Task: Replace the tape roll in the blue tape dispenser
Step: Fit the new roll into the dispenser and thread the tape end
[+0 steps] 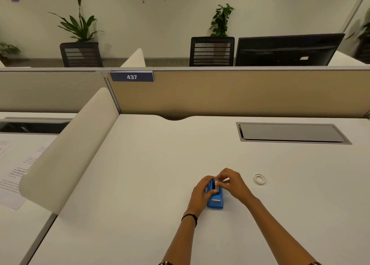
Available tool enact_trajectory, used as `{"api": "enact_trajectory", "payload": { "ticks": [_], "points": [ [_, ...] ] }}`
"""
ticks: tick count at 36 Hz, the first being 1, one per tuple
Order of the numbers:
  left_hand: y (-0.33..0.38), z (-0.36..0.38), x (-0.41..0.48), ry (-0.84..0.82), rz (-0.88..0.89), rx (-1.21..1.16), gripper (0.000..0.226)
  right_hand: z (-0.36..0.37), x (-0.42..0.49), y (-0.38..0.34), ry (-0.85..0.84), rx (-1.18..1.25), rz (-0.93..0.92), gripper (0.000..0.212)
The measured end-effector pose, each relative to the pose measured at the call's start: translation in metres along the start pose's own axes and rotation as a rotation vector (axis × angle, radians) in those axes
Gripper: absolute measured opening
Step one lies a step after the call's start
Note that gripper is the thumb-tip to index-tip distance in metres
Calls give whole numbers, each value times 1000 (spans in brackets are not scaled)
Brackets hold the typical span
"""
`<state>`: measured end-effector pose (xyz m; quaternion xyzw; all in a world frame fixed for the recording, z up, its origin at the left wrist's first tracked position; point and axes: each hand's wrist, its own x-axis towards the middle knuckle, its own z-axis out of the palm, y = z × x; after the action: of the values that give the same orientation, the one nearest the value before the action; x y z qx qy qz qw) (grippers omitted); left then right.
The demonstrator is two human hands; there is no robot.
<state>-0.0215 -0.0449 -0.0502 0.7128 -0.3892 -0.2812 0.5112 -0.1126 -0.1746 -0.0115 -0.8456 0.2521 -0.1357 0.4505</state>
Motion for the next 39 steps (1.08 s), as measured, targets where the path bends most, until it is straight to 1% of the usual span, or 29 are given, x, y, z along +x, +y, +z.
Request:
{"api": "enact_trajectory", "payload": {
  "ticks": [2,5,9,19,20,24,27,31,34,39],
  "points": [
    [-1,0,0,0,1,4,37,1,-1,1,22,-6,-9,5],
    [-2,0,1,2,-7,4,38,5,-2,1,59,-16,-14,12],
    [-1,0,1,0,2,9,37,10,-2,3,96,-52,-17,6],
    [-8,2,3,2,-18,6,39,0,-4,3,51,-22,-1,4],
    [-8,2,2,5,-20,4,39,0,-5,4,52,-18,2,3],
    [-9,2,2,1,-13,-5,36,2,-11,6,73,-24,15,8],
    [-10,3,3,2,-12,-4,38,4,-13,7,84,-20,6,5],
    [-10,3,3,2,-1,-8,36,3,-18,6,87,-25,-17,9],
    [-10,3,3,3,-1,-16,36,5,-21,5,95,-81,-54,9],
    [-9,3,2,4,-7,-21,36,10,-23,1,120,-258,-130,8]
  ]
}}
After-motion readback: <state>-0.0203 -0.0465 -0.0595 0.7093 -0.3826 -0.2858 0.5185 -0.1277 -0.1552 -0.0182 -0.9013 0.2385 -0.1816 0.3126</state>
